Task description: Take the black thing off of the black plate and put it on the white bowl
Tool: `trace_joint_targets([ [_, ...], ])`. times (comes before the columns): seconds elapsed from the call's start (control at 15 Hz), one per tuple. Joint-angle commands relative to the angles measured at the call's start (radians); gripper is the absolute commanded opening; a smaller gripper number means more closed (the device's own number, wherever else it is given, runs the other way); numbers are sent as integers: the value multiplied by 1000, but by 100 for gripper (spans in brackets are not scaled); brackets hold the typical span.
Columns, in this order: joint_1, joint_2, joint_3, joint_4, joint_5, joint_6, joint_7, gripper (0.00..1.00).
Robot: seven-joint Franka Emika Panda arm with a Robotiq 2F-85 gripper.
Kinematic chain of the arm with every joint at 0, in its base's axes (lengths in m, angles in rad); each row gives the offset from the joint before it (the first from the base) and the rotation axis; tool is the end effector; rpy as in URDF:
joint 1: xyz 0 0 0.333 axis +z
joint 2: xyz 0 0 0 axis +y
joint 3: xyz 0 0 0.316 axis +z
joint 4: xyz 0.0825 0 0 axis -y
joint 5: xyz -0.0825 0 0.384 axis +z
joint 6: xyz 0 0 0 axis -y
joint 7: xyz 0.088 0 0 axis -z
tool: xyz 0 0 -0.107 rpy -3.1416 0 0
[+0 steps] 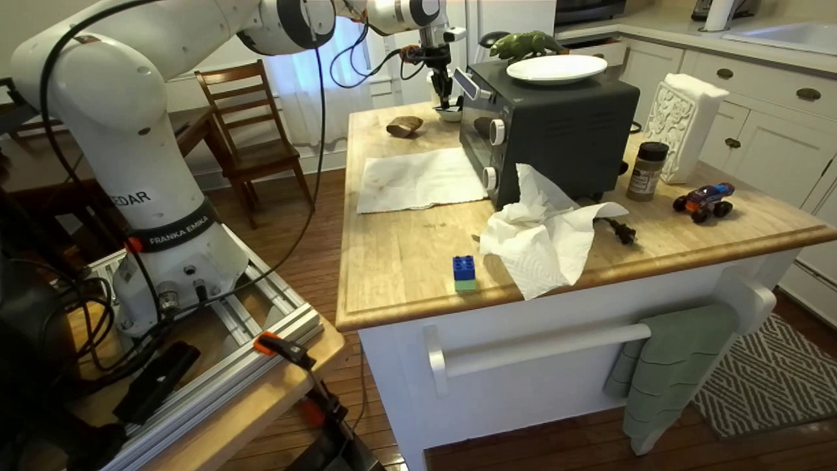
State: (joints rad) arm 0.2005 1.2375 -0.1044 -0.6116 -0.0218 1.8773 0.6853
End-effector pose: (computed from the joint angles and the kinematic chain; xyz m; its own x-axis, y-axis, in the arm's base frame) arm 0.7995 0.1221 0.2298 0.8697 -0.4838 0.0980 -0.4912 -0.8679 0.0740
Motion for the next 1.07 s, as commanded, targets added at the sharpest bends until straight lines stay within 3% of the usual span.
trace_joint_targets([
  [0.0,-4,44,8,67,9,-9,3,2],
  [0.07,-5,46,8,69,10,-8,3,9],
  [0.13,-5,47,8,72,8,-6,1,34],
  [0.27,-7,43,9,75,11,-8,2,41],
  [0.8,0,15,8,94,3,-35,-14,98],
  [1.0,-1,13,-1,87,-4,-75,-11,100],
])
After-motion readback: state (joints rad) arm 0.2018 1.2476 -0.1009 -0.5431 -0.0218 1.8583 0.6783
